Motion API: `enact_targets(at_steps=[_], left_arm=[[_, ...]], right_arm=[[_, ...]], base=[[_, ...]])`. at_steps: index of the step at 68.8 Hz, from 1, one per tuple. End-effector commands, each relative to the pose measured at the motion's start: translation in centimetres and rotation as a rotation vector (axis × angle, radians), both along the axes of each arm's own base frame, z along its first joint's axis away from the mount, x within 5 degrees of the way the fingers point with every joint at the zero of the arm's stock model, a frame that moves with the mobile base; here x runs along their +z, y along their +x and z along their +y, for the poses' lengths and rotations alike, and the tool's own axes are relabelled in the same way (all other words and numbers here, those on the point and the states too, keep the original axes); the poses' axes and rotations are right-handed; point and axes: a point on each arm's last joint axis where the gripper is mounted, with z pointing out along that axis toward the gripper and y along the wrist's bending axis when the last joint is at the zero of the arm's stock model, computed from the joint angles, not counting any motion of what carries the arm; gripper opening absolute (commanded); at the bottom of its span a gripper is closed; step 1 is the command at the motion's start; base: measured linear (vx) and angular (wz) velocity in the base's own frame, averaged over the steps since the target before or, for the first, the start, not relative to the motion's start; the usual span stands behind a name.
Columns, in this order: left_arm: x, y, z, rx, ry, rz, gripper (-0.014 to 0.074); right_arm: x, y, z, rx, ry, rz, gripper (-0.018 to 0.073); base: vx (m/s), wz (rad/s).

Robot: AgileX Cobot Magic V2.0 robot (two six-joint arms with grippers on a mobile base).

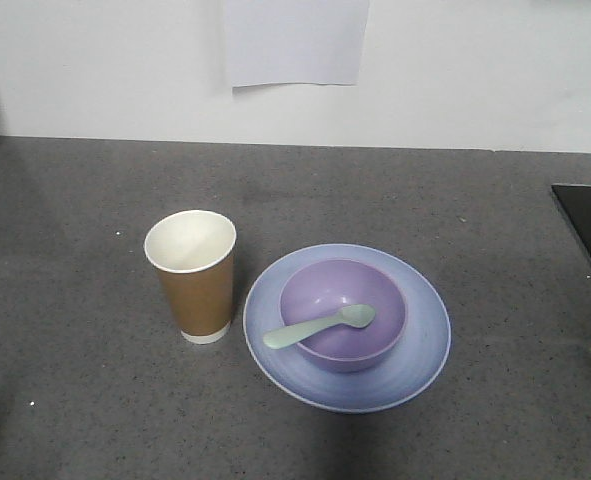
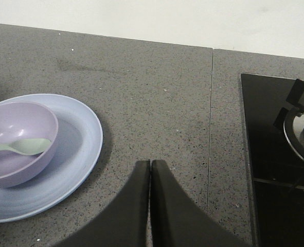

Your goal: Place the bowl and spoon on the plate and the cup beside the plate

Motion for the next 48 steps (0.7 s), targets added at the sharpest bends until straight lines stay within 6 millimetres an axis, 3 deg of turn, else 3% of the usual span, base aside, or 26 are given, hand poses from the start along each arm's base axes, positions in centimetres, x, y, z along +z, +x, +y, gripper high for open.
enact_targets(at_steps=[1,48], left_arm=[[1.4,-0.22,0.0,-0.001,-0.018,-0.111,-0.0008],[1.4,-0.22,0.0,-0.001,-0.017,-0.111,-0.0006]], right_arm=[[1.27,0.27,-0.05,-0.007,0.004,-0.083,-0.0011],[1.29,0.31,-0.14,-0.008,-0.018,-0.091,-0.0011]], base=[[0.0,0.0],[0.0,0.0]])
